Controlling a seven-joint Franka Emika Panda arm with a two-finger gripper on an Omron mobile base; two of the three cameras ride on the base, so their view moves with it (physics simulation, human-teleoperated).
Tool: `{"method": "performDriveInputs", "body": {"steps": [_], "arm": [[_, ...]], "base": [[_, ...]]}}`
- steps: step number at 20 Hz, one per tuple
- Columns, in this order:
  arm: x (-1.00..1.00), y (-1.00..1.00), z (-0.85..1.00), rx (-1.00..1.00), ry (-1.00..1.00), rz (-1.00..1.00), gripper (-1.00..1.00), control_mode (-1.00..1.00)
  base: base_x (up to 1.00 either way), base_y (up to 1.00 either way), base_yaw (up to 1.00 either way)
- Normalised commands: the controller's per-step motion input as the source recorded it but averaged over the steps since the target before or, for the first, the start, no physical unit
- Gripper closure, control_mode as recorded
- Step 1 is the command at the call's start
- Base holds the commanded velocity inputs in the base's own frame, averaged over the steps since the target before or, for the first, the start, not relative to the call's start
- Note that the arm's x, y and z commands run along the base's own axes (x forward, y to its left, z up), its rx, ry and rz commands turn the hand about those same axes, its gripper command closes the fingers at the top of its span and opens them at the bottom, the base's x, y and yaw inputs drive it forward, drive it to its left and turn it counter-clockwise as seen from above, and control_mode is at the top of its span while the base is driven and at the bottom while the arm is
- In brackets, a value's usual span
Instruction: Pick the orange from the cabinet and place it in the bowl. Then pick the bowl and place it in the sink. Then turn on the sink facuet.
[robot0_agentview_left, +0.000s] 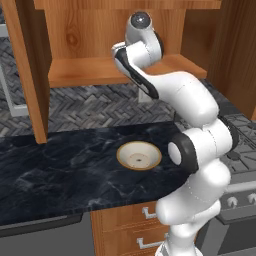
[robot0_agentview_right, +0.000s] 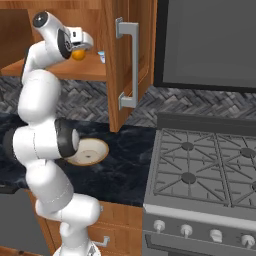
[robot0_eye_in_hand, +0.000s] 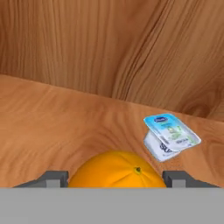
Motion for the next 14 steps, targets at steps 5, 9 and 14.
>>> {"method": "performDriveInputs", "body": {"steps": [5,9,14], "arm": [[-1.00,0.00,-0.24,0.03,-0.05,0.00,1.00,-1.00],[-1.00,0.00,-0.24,0.10,0.03,0.00,1.00,-1.00],[-1.00,-0.07,-0.09,0.19,0.13,0.00,1.00,-1.00]], "base": [[0.00,0.00,0.00],[0.00,0.00,0.00],[0.00,0.00,0.00]]}}
